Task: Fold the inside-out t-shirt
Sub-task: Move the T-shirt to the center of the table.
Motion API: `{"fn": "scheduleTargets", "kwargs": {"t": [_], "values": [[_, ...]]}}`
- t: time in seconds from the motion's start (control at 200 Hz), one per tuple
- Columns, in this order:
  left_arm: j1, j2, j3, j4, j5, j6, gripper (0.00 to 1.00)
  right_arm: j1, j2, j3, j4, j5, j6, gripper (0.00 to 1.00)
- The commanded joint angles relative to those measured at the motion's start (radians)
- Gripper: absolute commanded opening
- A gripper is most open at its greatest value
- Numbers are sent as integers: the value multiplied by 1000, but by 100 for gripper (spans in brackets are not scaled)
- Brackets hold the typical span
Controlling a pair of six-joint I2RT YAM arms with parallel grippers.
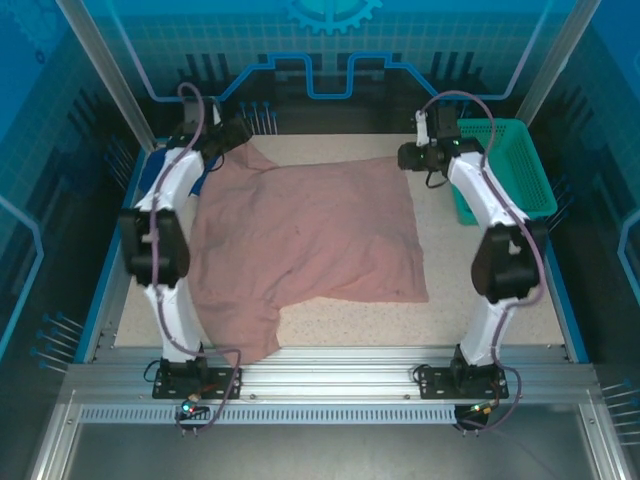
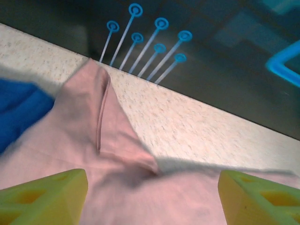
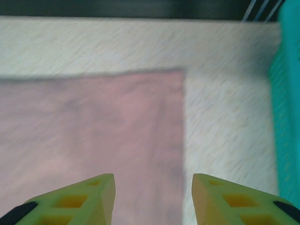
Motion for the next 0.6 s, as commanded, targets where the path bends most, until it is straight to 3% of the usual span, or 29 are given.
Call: {"fn": "scheduleTargets", "kwargs": {"t": [0.0,0.155,0.28,0.4,0.595], "values": [[-19,-263,-344,234,61,-135,76,55,-89,-228,47,-195,106,51],[-86,-447,-744,324,100,-182,78,57,7,-310,77,-301,184,53],[-108,-495,-924,340,138,-217,78,48,123,-286,25,-255,180,51],[-122,-489,-998,339,154,-211,78,12,188,-265,-26,-215,170,49],[-172,-407,-976,314,180,-183,78,-33,224,-211,-131,-35,142,45]]}}
